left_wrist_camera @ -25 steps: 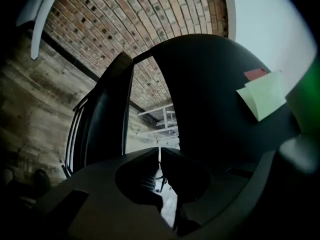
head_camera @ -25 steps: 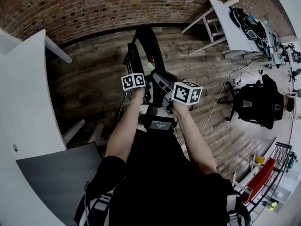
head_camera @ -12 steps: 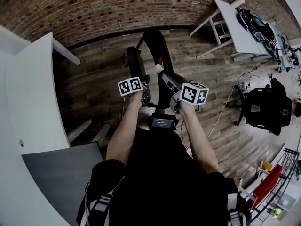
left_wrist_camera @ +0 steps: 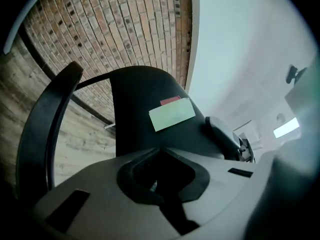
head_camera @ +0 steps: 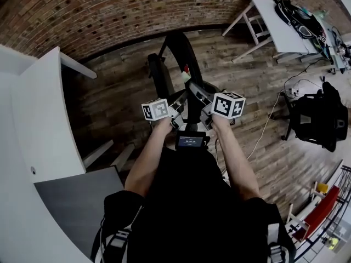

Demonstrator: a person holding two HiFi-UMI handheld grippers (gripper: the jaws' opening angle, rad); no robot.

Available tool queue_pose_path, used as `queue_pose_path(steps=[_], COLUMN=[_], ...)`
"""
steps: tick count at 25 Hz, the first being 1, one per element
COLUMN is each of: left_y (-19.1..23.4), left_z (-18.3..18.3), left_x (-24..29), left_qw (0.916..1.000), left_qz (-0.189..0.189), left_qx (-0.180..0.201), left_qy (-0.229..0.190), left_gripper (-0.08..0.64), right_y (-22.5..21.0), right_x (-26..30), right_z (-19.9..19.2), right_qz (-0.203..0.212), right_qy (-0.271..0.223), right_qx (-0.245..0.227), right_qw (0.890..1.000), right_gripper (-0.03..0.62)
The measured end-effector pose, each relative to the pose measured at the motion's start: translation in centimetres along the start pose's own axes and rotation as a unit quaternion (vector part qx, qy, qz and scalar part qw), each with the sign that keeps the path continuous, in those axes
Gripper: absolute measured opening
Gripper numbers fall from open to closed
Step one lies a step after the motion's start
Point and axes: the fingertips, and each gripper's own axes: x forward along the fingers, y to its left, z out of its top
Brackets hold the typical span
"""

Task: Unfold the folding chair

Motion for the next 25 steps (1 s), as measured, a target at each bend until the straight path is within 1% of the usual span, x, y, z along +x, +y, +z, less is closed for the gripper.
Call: queue_pose_path(steps=[1, 3, 6, 8, 9, 10, 11, 12, 14, 15, 16, 17, 18, 19, 21, 22, 23, 24, 25], left_y=[-0.1, -0.4, -1.6, -1.6, -1.1, 0.2, 2.2, 4.6, 9.2, 10.5, 11.2, 11.4, 11.7, 12.0, 13.5, 14.6, 15.6, 16.0, 15.6], left_z=[0.0, 0.2, 0.3, 0.4, 0.4, 0.4, 0.2, -0.4, -2.0, -2.6, -2.8, -2.8, -2.9, -3.1, -4.1, -4.8, -5.4, -5.7, -5.3], left_x=[0.0, 0.0, 0.1, 0.2, 0.1, -0.1, -0.6, -1.2, -2.2, -2.4, -2.3, -2.0, -1.8, -1.7, -2.2, -3.1, -4.1, -5.0, -5.4], left_qw=[1.0000, 0.9996, 0.9988, 0.9988, 0.9991, 0.9994, 0.9996, 0.9988, 0.9914, 0.9872, 0.9845, 0.9822, 0.9787, 0.9736, 0.9589, 0.9503, 0.9448, 0.9466, 0.9573], left_qz=[0.002, 0.009, 0.003, -0.007, -0.012, -0.006, 0.015, 0.048, 0.120, 0.141, 0.152, 0.163, 0.180, 0.201, 0.252, 0.276, 0.292, 0.292, 0.269], left_qx=[0.005, 0.028, 0.049, 0.047, 0.041, 0.032, 0.020, 0.004, -0.043, -0.061, -0.073, -0.076, -0.072, -0.060, -0.019, 0.000, 0.007, 0.000, -0.017], left_qy=[0.000, 0.003, 0.002, -0.003, -0.006, -0.009, -0.009, -0.002, 0.029, 0.041, 0.048, 0.055, 0.069, 0.089, 0.130, 0.143, 0.148, 0.136, 0.106], left_gripper=[0.015, 0.014, 0.014, 0.015, 0.016, 0.028, 0.032, 0.032, 0.032, 0.032, 0.016, 0.017, 0.017, 0.017, 0.020, 0.032, 0.031, 0.031, 0.031], right_y=[-0.1, -0.2, -0.2, -0.2, -0.2, -0.2, -0.2, -0.2, -0.3, -0.3, -0.4, -0.6, -0.8, -1.1, -2.0, -2.5, -3.0, -3.6, -4.4], right_x=[0.0, 0.0, 0.0, 0.1, 0.2, 0.3, 0.3, 0.3, 0.2, 0.1, 0.0, -0.1, -0.2, -0.2, -0.4, -0.6, -0.6, -0.6, -0.6], right_z=[0.0, 0.1, 0.2, 0.2, 0.2, 0.1, 0.1, 0.0, -0.1, 0.0, 0.1, 0.2, 0.3, 0.4, 0.4, 0.2, 0.0, -0.3, -0.7], right_qz=[0.004, 0.012, 0.020, 0.020, 0.017, 0.015, 0.012, 0.009, 0.002, -0.001, -0.005, -0.008, -0.010, -0.012, -0.018, -0.018, -0.017, -0.015, -0.016], right_qy=[-0.002, -0.006, -0.012, -0.011, -0.010, -0.008, -0.007, -0.005, -0.004, -0.004, -0.003, -0.004, -0.004, -0.005, -0.008, -0.008, -0.007, -0.005, -0.003], right_qx=[0.002, 0.005, 0.009, 0.009, 0.008, 0.008, 0.007, 0.006, 0.003, 0.001, -0.001, -0.003, -0.004, -0.005, -0.005, -0.002, 0.004, 0.013, 0.024], right_qw=[1.000, 1.000, 1.000, 1.000, 1.000, 1.000, 1.000, 1.000, 1.000, 1.000, 1.000, 1.000, 1.000, 1.000, 1.000, 1.000, 1.000, 1.000, 1.000], right_gripper=[0.137, 0.140, 0.144, 0.146, 0.146, 0.146, 0.146, 0.144, 0.144, 0.144, 0.143, 0.141, 0.138, 0.137, 0.128, 0.124, 0.120, 0.117, 0.113])
